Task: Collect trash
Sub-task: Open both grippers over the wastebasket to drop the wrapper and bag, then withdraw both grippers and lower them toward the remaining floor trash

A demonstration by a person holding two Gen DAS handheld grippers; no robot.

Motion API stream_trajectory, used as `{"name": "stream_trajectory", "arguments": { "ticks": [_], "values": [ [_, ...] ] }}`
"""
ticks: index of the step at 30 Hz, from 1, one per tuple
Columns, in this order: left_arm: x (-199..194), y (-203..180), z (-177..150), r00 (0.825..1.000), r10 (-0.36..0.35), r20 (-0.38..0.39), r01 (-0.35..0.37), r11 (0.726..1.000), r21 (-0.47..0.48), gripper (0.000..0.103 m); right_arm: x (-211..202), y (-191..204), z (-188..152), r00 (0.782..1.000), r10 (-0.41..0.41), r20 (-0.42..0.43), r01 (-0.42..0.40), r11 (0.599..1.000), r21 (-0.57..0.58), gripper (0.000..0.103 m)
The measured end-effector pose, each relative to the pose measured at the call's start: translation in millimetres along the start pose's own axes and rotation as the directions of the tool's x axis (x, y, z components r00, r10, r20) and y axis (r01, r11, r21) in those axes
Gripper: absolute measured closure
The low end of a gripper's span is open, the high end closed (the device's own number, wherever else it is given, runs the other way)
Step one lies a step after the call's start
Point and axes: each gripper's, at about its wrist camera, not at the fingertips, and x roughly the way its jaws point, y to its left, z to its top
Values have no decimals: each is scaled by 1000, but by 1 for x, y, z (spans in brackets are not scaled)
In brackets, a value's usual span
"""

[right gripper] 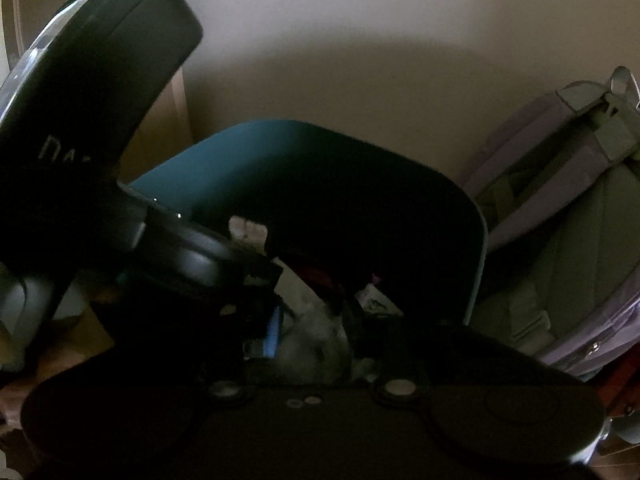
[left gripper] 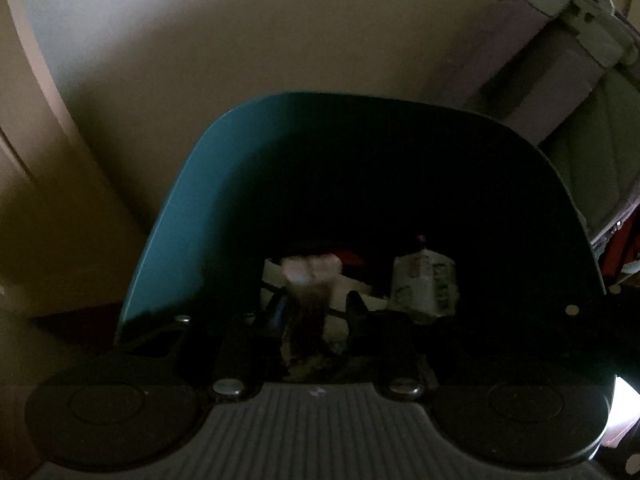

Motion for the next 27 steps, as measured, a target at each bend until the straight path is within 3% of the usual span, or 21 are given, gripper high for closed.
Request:
{"name": "stream_trajectory", "arguments": {
  "ticks": [1,2,10,16,27],
  "values": [
    [0,2,0,1000,-5,-2,5,1000,-9,48,-1,1,-1,1000,0,4,0,1000,-3,65],
    [0,4,0,1000,-9,2,9,1000,-15,38,-3,1,-1,1000,-5,7,5,1000,-7,62],
    [-30,-3,-3,997,-10,83,10,1000,2,32,-36,0,-3,998,-12,66,13,1000,-14,47],
    [-76,-6,-12,989,-17,150,15,1000,12,27,-80,6,-9,993,-19,116,19,1000,6,40],
    [-171,-4,-63,970,-40,238,31,999,43,24,-164,15,-32,982,-19,187,16,1000,20,33]
  ]
}}
